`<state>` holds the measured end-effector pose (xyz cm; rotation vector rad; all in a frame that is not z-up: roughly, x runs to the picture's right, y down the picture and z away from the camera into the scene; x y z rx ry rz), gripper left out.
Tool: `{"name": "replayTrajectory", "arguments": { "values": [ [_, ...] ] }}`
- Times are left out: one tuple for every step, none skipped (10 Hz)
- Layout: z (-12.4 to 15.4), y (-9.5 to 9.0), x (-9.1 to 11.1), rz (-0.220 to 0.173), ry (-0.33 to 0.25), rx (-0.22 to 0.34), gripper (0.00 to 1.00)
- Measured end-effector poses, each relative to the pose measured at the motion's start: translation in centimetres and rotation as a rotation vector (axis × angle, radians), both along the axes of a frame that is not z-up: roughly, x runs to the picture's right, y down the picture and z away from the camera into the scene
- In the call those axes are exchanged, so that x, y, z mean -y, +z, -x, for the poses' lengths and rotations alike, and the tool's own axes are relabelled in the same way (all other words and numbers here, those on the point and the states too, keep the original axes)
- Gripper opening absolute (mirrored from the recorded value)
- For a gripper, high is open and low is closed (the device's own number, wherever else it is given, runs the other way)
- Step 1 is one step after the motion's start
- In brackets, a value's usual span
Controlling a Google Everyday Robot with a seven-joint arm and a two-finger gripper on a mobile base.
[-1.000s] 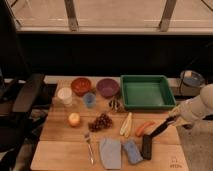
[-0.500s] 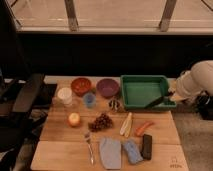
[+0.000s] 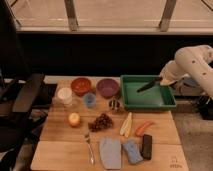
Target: Place brush in tray
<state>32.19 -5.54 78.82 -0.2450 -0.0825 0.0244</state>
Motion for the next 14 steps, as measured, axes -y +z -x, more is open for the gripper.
{"name": "replayTrajectory", "arguments": {
  "values": [
    [0.5, 1.0, 0.5, 0.003, -0.003, 0.022, 0.14],
    [0.5, 1.5, 0.6, 0.006, -0.004, 0.030, 0.14],
    [0.6, 1.6, 0.7, 0.006, -0.003, 0.033, 0.14],
    [0.4, 1.6, 0.6, 0.006, -0.002, 0.031, 0.14],
    [0.4, 1.5, 0.6, 0.006, -0.001, 0.030, 0.14],
    [0.4, 1.5, 0.6, 0.006, -0.001, 0.030, 0.14],
    [0.4, 1.6, 0.6, 0.007, -0.002, 0.030, 0.14],
    [0.5, 1.9, 0.4, 0.009, -0.012, 0.040, 0.14],
    [0.9, 2.8, -0.2, 0.012, -0.024, 0.062, 0.14],
    [1.1, 3.6, -0.8, 0.014, -0.031, 0.078, 0.14],
    [1.6, 4.7, -1.4, 0.020, -0.036, 0.101, 0.14],
    [2.1, 5.4, -1.7, 0.024, -0.038, 0.118, 0.14],
    [2.6, 6.1, -2.1, 0.034, -0.035, 0.140, 0.14],
    [2.6, 6.7, -2.6, 0.043, -0.028, 0.156, 0.14]
  ]
}}
